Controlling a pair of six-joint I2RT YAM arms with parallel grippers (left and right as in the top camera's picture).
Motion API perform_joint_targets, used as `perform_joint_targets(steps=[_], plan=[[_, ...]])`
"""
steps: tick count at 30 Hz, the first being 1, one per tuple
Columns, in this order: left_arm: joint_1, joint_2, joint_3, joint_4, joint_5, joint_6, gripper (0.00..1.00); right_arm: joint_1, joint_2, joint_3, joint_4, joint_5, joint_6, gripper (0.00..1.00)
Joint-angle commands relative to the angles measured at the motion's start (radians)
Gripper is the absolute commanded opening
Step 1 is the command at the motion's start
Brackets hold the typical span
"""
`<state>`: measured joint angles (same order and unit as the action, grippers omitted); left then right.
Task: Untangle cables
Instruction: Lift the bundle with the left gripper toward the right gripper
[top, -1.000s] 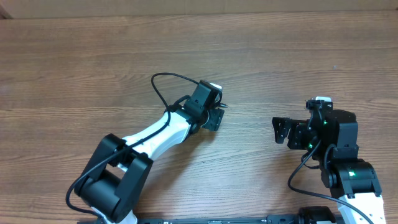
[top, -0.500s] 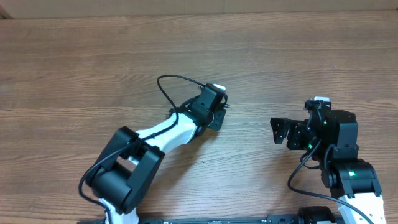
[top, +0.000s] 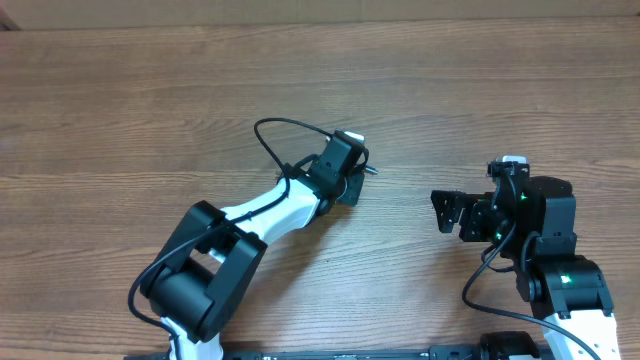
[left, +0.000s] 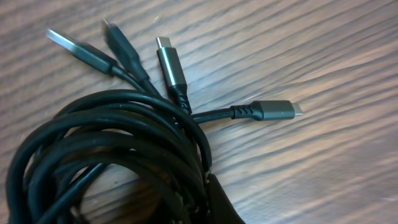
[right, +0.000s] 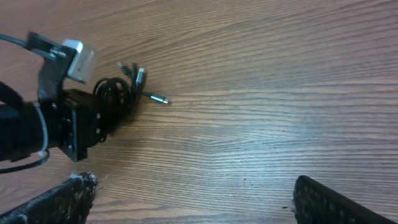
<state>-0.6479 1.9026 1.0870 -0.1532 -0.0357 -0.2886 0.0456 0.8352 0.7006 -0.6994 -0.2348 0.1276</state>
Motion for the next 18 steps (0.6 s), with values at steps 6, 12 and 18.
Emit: perform_joint_targets(steps=[6,12,18], plan=[[0.048,-0.201,0.049,0.008,0.286,-0.108,0.04,-0.004,-0.003,0.028,0.002,-0.127,0.003,1.00],[0.162,-0.249,0.049,0.008,0.637,-0.209,0.04,-0.004,-0.003,0.028,0.024,-0.223,0.003,1.00],[0.307,-0.247,0.049,0.013,1.045,-0.214,0.04,-0.004,-0.003,0.028,0.113,-0.407,0.004,1.00]])
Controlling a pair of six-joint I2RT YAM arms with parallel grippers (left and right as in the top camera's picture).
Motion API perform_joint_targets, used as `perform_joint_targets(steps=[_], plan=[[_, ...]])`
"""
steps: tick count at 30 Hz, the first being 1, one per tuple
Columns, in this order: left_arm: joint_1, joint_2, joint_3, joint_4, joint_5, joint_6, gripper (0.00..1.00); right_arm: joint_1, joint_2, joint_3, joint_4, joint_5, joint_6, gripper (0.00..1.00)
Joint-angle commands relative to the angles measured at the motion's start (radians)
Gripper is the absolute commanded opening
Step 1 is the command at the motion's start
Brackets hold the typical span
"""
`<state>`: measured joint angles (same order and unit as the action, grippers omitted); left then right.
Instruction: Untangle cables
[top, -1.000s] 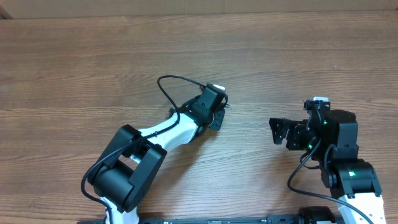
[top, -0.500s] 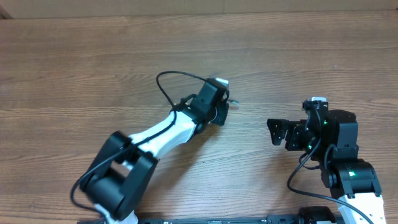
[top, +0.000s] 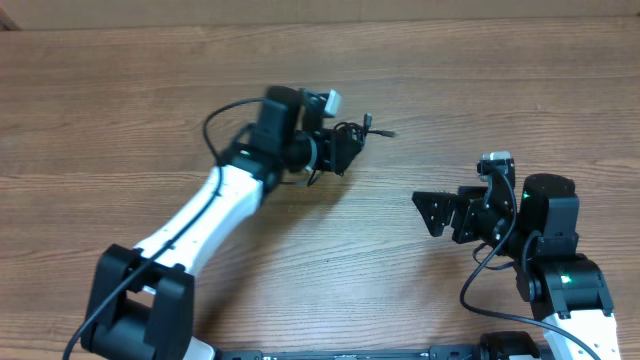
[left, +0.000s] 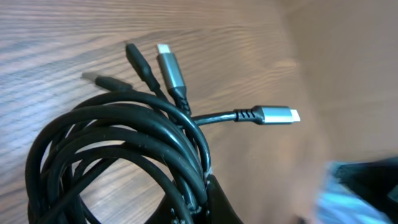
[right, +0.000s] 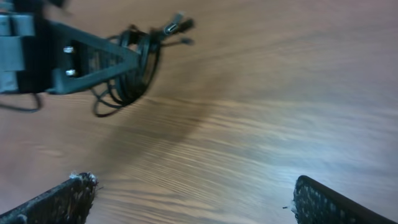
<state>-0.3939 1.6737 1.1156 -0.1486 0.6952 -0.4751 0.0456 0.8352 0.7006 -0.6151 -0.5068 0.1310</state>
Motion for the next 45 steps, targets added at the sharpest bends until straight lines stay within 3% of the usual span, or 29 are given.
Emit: perform_joint_targets(steps=[1,6,17,28,35,41,45], plan=[[0.076,-0.018,0.021,0.017,0.383,-0.027,0.04,-0.004,-0.003,0.028,0.049,-0.171,0.000,1.00],[0.143,-0.018,0.021,0.064,0.651,-0.027,0.04,-0.004,0.000,0.028,0.156,-0.343,0.014,1.00],[0.136,-0.018,0.021,0.132,0.847,-0.023,0.04,0.001,0.104,0.028,0.251,-0.439,0.215,1.00],[0.071,-0.018,0.020,0.122,0.717,-0.023,0.04,0.001,0.180,0.028,0.285,-0.532,0.240,0.93],[-0.013,-0.018,0.020,0.123,0.608,-0.023,0.04,0.001,0.187,0.028,0.289,-0.531,0.240,0.84],[-0.046,-0.018,0.020,0.123,0.599,-0.023,0.04,0.001,0.187,0.028,0.289,-0.506,0.240,0.75],[-0.046,-0.018,0.020,0.123,0.597,-0.023,0.04,0.001,0.187,0.028,0.289,-0.488,0.240,0.56]])
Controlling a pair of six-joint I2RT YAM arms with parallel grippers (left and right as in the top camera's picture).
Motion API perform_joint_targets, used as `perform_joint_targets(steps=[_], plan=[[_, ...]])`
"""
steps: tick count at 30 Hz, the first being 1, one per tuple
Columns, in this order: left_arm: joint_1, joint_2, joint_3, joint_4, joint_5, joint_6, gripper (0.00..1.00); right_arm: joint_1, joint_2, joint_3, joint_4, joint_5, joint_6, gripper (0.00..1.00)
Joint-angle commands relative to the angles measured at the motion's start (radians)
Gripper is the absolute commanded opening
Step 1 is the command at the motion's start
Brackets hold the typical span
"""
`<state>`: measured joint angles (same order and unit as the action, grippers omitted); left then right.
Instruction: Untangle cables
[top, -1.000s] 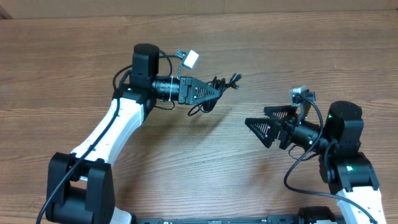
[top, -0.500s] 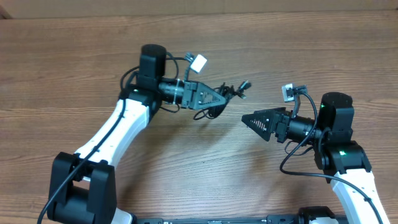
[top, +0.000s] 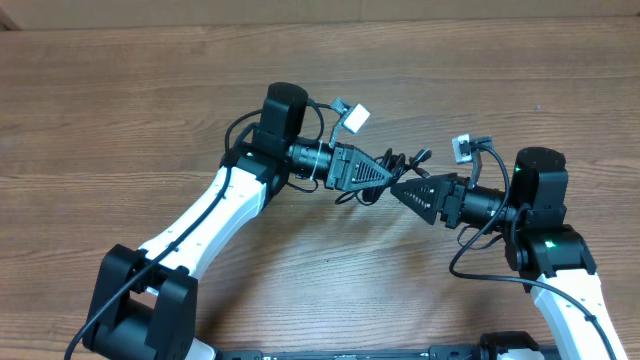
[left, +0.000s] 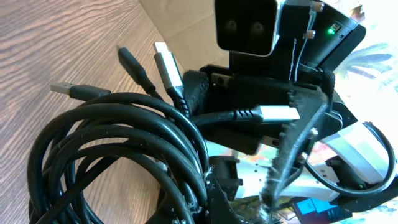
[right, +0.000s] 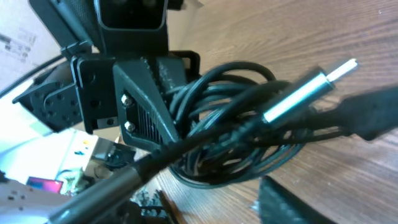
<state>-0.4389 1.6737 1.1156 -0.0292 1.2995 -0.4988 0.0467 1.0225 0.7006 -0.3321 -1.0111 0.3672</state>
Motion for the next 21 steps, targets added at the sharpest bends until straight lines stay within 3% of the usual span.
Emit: perform_joint_targets(steps=[1,4,7,21], plan=[[-0.001,-0.018,0.020,0.003,-0.007,0.001,0.04,0.000,0.000,0.028,0.006,0.016,0.004,0.49],[-0.003,-0.018,0.020,0.000,-0.010,0.001,0.04,0.000,0.000,0.028,0.006,0.016,0.004,0.36],[-0.003,-0.018,0.020,-0.004,-0.010,0.000,0.04,0.000,0.000,0.028,0.006,0.016,0.004,0.30],[-0.034,-0.018,0.020,-0.022,0.000,-0.025,0.04,0.000,0.000,0.028,0.010,0.061,0.004,0.22]])
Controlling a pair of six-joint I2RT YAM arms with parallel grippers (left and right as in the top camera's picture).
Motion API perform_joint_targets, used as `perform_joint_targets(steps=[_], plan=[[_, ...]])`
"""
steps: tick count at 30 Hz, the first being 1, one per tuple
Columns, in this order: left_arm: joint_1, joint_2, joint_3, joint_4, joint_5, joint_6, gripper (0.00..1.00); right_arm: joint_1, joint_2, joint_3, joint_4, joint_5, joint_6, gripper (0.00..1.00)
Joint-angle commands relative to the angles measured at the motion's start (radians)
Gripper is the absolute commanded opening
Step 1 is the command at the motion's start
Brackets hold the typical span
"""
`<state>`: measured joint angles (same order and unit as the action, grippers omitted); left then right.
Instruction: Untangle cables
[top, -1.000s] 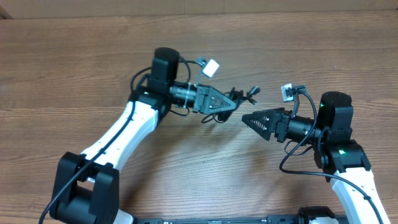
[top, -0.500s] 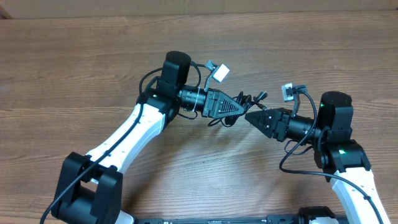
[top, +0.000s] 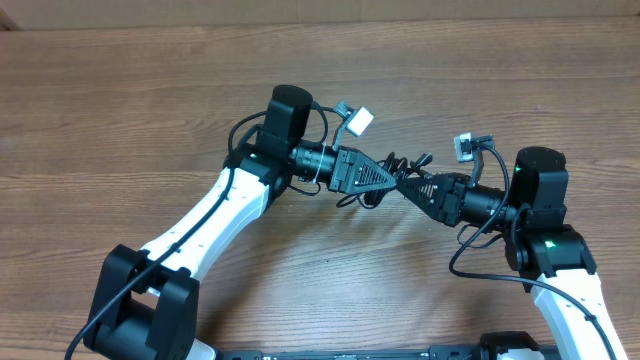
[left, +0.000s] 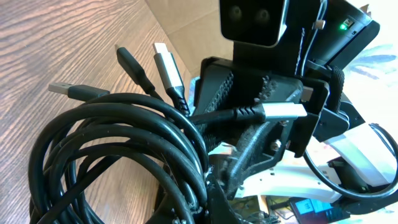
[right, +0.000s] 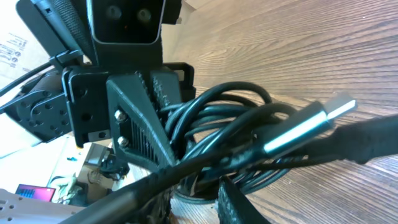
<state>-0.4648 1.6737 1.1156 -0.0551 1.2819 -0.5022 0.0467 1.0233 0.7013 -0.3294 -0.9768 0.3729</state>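
A coil of black cables (left: 118, 143) with several plug ends hangs above the table between the two arms. My left gripper (left: 208, 190) is shut on the coil's strands at the bottom of the left wrist view. In the overhead view the left gripper (top: 385, 178) meets my right gripper (top: 408, 186) tip to tip. The right gripper (right: 199, 193) is closed in on the strand ending in the silver plug (right: 305, 127), just behind that plug (left: 283, 112). The coil (right: 224, 112) fills the right wrist view, with the left gripper (right: 163, 155) behind it.
The wooden table (top: 120, 100) stretches under both arms. A pale cardboard strip (top: 320, 10) runs along its far edge. The right arm's base (top: 560, 270) stands at the lower right and the left arm's base (top: 140, 300) at the lower left.
My right gripper's jaws were spread wide at the coil; now they are drawn together on the silver-plug strand. The left gripper still holds the coil in nearly the same place.
First my left gripper held the coil low at the table's middle, with the right gripper open far to the right. Then the coil was farther back and higher. Later both grippers faced each other with the coil between them, and now the right one grips a strand.
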Motion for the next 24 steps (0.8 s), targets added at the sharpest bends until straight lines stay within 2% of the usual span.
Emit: perform_joint_targets(steps=[1,9,15,24], plan=[[-0.008,-0.018,0.020,0.004,0.019,-0.022,0.04,0.000,-0.001,0.027,0.007,0.035,-0.001,0.22],[-0.008,-0.018,0.020,0.003,0.021,-0.023,0.04,0.000,0.000,0.027,0.032,0.046,0.030,0.16],[-0.009,-0.018,0.020,0.004,0.031,-0.030,0.04,0.000,0.000,0.027,0.084,0.049,0.100,0.16],[-0.009,-0.018,0.020,0.010,0.030,-0.030,0.04,0.000,0.000,0.027,0.073,0.048,0.103,0.16]])
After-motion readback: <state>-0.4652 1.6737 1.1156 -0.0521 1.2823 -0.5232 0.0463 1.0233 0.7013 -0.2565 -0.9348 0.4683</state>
